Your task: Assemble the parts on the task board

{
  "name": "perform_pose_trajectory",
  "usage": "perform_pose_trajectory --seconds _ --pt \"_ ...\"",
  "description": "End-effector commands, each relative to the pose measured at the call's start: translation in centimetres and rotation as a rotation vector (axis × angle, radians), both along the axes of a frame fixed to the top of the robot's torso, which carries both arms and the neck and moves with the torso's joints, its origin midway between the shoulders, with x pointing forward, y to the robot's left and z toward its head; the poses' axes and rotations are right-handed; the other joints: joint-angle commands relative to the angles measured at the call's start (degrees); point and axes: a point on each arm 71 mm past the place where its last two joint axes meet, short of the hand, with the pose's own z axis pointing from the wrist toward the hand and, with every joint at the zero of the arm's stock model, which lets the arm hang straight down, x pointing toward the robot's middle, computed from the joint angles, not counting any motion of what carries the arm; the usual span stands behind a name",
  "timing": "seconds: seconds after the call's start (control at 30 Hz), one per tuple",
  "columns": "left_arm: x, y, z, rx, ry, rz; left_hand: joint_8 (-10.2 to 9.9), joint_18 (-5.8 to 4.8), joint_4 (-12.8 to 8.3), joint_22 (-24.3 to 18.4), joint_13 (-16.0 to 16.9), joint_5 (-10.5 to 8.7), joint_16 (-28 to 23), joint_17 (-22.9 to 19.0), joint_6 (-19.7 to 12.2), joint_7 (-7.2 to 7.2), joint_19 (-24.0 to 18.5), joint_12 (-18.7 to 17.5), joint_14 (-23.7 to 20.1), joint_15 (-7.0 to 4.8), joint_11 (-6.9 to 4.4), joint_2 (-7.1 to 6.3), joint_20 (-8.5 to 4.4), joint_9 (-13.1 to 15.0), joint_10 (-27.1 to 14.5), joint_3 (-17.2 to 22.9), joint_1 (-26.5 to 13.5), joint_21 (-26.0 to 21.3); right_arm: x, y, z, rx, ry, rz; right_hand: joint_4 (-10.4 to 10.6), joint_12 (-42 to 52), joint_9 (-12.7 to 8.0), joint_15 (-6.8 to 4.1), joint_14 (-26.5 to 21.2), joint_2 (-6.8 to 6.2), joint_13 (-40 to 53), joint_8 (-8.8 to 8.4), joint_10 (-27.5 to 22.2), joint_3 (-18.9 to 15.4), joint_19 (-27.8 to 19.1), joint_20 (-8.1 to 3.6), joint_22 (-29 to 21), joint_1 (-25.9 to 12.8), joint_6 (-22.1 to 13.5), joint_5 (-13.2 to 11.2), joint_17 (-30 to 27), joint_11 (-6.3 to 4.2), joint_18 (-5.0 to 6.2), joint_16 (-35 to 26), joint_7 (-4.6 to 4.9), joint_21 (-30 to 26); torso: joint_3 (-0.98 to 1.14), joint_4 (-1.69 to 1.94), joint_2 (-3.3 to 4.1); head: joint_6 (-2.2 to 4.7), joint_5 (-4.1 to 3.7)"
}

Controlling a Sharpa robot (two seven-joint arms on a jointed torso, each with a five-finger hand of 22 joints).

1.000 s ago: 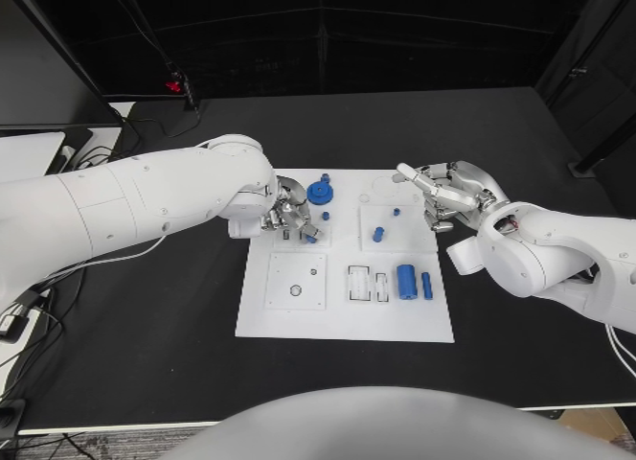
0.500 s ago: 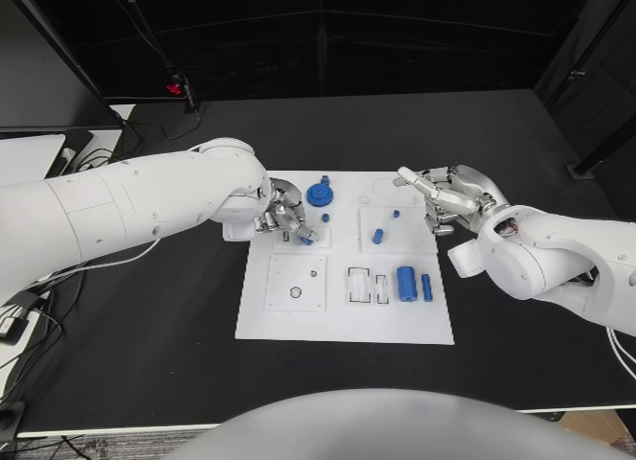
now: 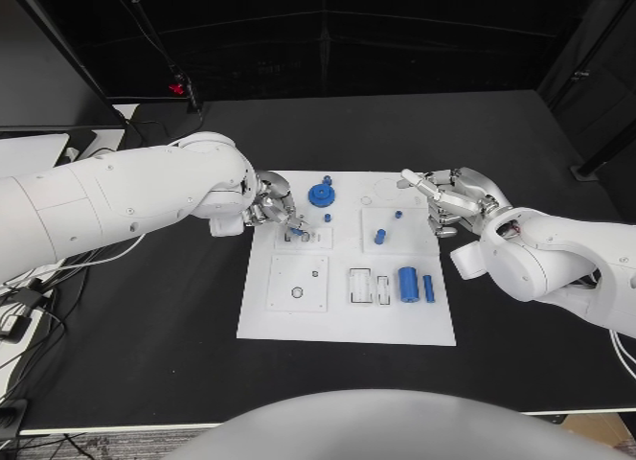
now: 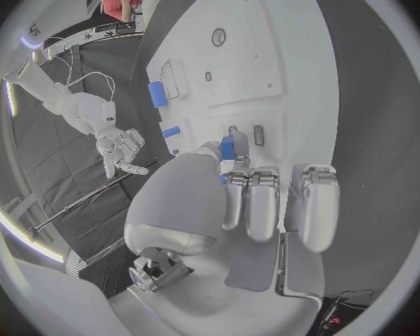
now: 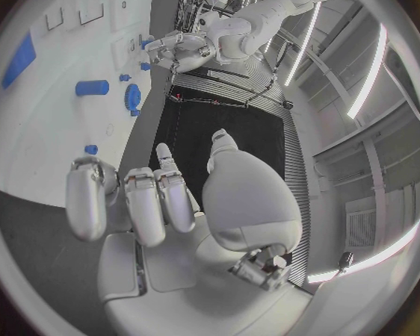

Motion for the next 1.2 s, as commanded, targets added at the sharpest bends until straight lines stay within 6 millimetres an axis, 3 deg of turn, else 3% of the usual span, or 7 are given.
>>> perform_pose_trajectory --seconds 0.03,0.7,0.97,1.2 --pt "0.2 -0.2 0.2 0.000 -0.024 0.023 -0.10 -0.36 -3.08 15.05 14.90 0.25 0.05 15.09 1.85 -1.26 5.97 -0.27 5.80 0.02 -0.08 4.21 0.56 0.11 6.20 3.50 3.54 0.18 0.0 0.1 0.1 0.004 -0.002 0.000 0.01 0.15 0.02 0.44 5.95 0.49 15.09 0.47 6.06 -0.41 -0.13 0.17 11.43 -0.29 -0.55 0.10 15.08 0.26 0.53 0.14 1.31 -0.27 -0.04 -0.09 0.06 -0.13 0.12" --pt "-0.7 -1.1 -0.9 0.092 -0.016 -0.005 -0.57 -0.36 -3.12 15.05 14.90 0.30 0.05 15.09 1.90 -1.32 5.97 -0.27 5.80 -0.03 -0.15 3.64 0.71 0.59 6.20 4.92 3.32 0.18 -0.2 0.6 0.2 0.009 -0.008 0.015 -0.06 0.15 -0.01 0.43 5.95 0.61 15.09 0.82 6.06 -0.57 -0.10 0.16 11.43 -0.40 -0.80 0.46 15.08 0.26 0.53 0.14 1.31 -0.26 -0.01 -0.02 -0.02 -0.86 0.11" --pt "-0.6 -1.3 -0.9 0.103 -0.038 -0.001 -0.73 -0.36 -3.12 15.05 14.90 0.32 0.05 15.09 1.98 -1.32 5.97 -0.27 5.80 -0.03 -0.15 3.55 0.77 0.79 6.20 5.52 3.16 0.18 -0.1 0.6 0.1 0.010 -0.004 0.013 -0.06 0.15 -0.02 0.42 5.95 0.61 15.09 0.84 6.06 -0.58 -0.09 0.16 11.44 -0.40 -0.81 0.48 15.08 0.26 0.52 0.14 1.31 -0.26 -0.12 -0.10 -0.01 -0.85 0.19" --pt "-0.5 -1.3 -0.9 0.099 -0.049 0.007 -0.81 -0.36 -3.13 15.05 14.90 0.32 0.05 15.09 2.00 -1.32 5.97 -0.27 5.80 -0.03 -0.15 3.46 0.80 0.88 6.20 5.79 3.10 0.18 -0.1 0.6 0.1 0.010 -0.003 0.012 -0.06 0.15 -0.02 0.42 5.95 0.61 15.09 0.84 6.06 -0.58 -0.09 0.16 11.44 -0.40 -0.81 0.48 15.08 0.26 0.52 0.14 1.31 -0.26 -0.07 -0.09 -0.03 -0.88 0.22"
